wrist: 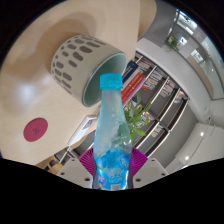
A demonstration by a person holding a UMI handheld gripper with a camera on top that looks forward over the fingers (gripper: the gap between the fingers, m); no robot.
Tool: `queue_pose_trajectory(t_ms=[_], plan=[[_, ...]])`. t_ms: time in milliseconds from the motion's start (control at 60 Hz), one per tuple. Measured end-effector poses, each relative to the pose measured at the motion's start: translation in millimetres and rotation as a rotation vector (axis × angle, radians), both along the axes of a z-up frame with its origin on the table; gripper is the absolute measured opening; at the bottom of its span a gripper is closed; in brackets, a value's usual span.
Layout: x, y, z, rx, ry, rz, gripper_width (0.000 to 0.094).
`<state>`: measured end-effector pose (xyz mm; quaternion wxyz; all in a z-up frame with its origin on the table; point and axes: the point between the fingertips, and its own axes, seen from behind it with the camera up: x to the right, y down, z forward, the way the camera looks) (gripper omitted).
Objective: Pour water
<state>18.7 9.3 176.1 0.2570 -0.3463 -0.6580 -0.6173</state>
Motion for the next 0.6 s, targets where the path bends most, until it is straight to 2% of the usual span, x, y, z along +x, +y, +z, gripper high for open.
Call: queue_pose_trajectory(t_ms=[83, 117, 233, 383, 500, 600], plan=[[-7.7, -3.9, 5.0, 0.009, 0.231, 0.003, 0.0398], [-12.3, -5.9, 6.4, 0.011, 0.352, -0.001, 0.0431], [-33.9, -17.6, 23.0, -0.001, 0.841, -0.038, 0.0429], [-45.0, -34.7, 81.5, 0.033, 1.314, -0.028, 0.0430], [-22.0, -39.6, 96.8, 0.057, 1.656, -0.087, 0.0431], [4.8, -36.5, 82.3, 0.078, 1.896, -0.157, 0.0430]])
